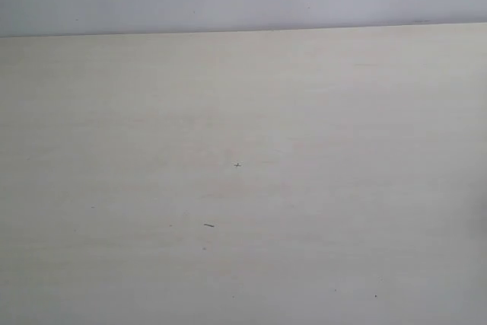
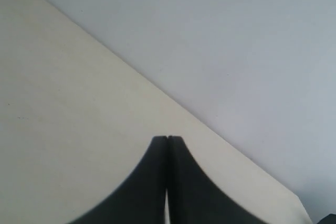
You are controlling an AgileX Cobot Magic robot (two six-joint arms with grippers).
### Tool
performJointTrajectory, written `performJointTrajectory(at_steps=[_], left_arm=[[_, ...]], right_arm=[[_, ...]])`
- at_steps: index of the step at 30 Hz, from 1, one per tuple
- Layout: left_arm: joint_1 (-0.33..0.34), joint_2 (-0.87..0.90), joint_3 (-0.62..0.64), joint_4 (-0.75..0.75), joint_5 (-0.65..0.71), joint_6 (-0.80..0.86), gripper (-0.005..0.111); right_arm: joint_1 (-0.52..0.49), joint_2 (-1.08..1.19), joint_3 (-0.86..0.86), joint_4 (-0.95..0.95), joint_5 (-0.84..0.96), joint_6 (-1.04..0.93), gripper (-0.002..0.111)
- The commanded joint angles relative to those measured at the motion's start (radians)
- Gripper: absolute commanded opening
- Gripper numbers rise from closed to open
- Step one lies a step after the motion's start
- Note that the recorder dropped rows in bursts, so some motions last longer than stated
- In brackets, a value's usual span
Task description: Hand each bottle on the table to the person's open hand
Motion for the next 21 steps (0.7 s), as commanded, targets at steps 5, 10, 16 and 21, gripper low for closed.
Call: performJointTrajectory(at_steps=[5,10,16,21], left_arm=[[0.002,-0.007,0.003,0.096,-0.014,0.228,0.000],[0.033,-0.007,0.003,-0.160,-0.014,0.971,0.000],[0.039,-0.007,0.003,-0.176,-0.012,0.987,0.000],[0.039,-0.007,0.003,-0.174,-0.012,0.989,0.000]], right_arm=[[-0.004,-0.004,0.007,-0.003,-0.003,-0.006,0.000],[-0.004,-0.004,0.007,-0.003,-0.003,-0.006,0.000],[-0.004,-0.004,0.007,-0.003,-0.003,-0.006,0.000],[-0.004,-0.004,0.007,-0.003,-0.003,-0.006,0.000]])
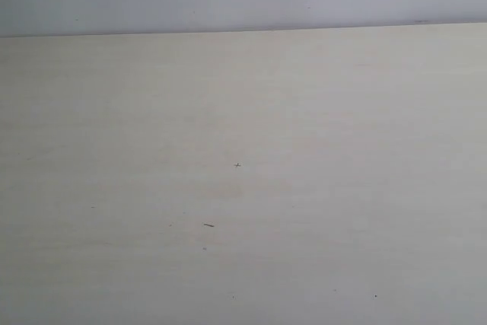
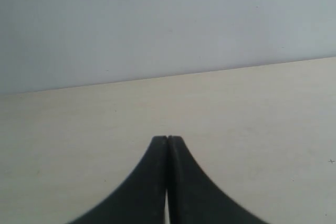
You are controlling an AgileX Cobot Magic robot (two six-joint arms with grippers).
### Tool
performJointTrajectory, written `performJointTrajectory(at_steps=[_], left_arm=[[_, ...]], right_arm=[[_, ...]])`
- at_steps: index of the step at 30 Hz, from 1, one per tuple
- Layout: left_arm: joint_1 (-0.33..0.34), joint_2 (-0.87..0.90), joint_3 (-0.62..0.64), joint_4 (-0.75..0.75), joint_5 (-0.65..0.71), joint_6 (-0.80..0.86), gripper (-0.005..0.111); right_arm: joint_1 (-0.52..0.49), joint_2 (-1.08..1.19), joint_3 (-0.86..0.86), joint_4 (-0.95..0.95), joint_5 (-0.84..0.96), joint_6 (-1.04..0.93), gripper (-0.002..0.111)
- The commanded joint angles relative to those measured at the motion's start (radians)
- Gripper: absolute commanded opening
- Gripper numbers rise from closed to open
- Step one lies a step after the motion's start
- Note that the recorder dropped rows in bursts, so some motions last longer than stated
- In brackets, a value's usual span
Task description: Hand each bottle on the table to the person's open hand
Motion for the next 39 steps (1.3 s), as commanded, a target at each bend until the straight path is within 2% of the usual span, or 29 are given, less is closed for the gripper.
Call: performJointTrajectory(at_steps=[1,23,25,30,32,39], left_arm=[[0.003,-0.007,0.003,-0.013,-0.011,0.006,0.000],[0.003,-0.007,0.003,0.000,-0.011,0.006,0.000],[0.003,-0.007,0.003,0.000,-0.011,0.006,0.000],[0.003,-0.007,0.003,0.000,-0.011,0.008,0.000],[0.003,-0.007,0.003,0.000,-0.011,0.008,0.000],[0.003,-0.007,0.003,0.002,-0.011,0.008,0.000]], right_arm=[[-0.004,-0.004,0.007,-0.003,-0.003,-0.006,0.000],[-0.009,-0.004,0.007,-0.031,-0.002,-0.008,0.000],[-0.050,-0.004,0.007,-0.031,-0.005,-0.008,0.000],[-0.259,-0.004,0.008,-0.031,-0.090,-0.008,0.000],[-0.309,-0.004,0.010,-0.040,-0.135,-0.010,0.000],[-0.326,-0.004,0.131,-0.068,-0.362,-0.010,0.000]])
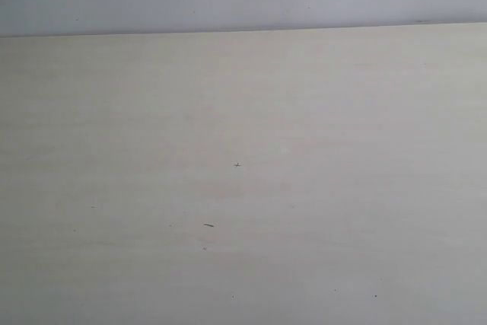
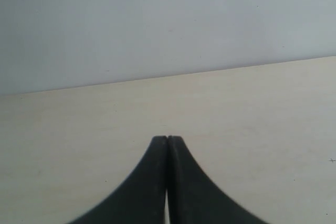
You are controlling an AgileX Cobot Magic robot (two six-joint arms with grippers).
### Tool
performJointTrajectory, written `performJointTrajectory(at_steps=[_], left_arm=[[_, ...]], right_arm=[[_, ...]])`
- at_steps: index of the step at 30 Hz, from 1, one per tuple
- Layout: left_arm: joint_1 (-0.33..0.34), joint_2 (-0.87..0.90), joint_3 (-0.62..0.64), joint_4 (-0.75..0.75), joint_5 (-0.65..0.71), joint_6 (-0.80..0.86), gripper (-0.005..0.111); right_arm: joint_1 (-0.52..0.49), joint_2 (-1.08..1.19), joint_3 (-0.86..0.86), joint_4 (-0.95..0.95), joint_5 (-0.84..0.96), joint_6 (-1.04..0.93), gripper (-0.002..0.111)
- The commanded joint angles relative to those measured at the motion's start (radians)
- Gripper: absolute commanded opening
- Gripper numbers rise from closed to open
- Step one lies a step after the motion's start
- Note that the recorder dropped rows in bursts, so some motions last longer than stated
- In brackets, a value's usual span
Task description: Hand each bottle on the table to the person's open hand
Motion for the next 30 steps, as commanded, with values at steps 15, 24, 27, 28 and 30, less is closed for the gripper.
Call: performJointTrajectory(at_steps=[15,24,27,28,30], left_arm=[[0.003,-0.007,0.003,0.006,-0.011,0.004,0.000],[0.003,-0.007,0.003,0.006,-0.011,0.004,0.000],[0.003,-0.007,0.003,0.006,-0.011,0.004,0.000],[0.003,-0.007,0.003,0.006,-0.011,0.004,0.000],[0.003,-0.007,0.003,0.006,-0.011,0.004,0.000]], right_arm=[[-0.007,-0.004,0.090,0.010,-0.055,0.061,0.000],[-0.007,-0.004,0.090,0.010,-0.055,0.061,0.000],[-0.007,-0.004,0.090,0.010,-0.053,0.061,0.000],[-0.007,-0.004,0.090,0.010,-0.053,0.061,0.000],[-0.007,-0.004,0.090,0.010,-0.053,0.061,0.000]])
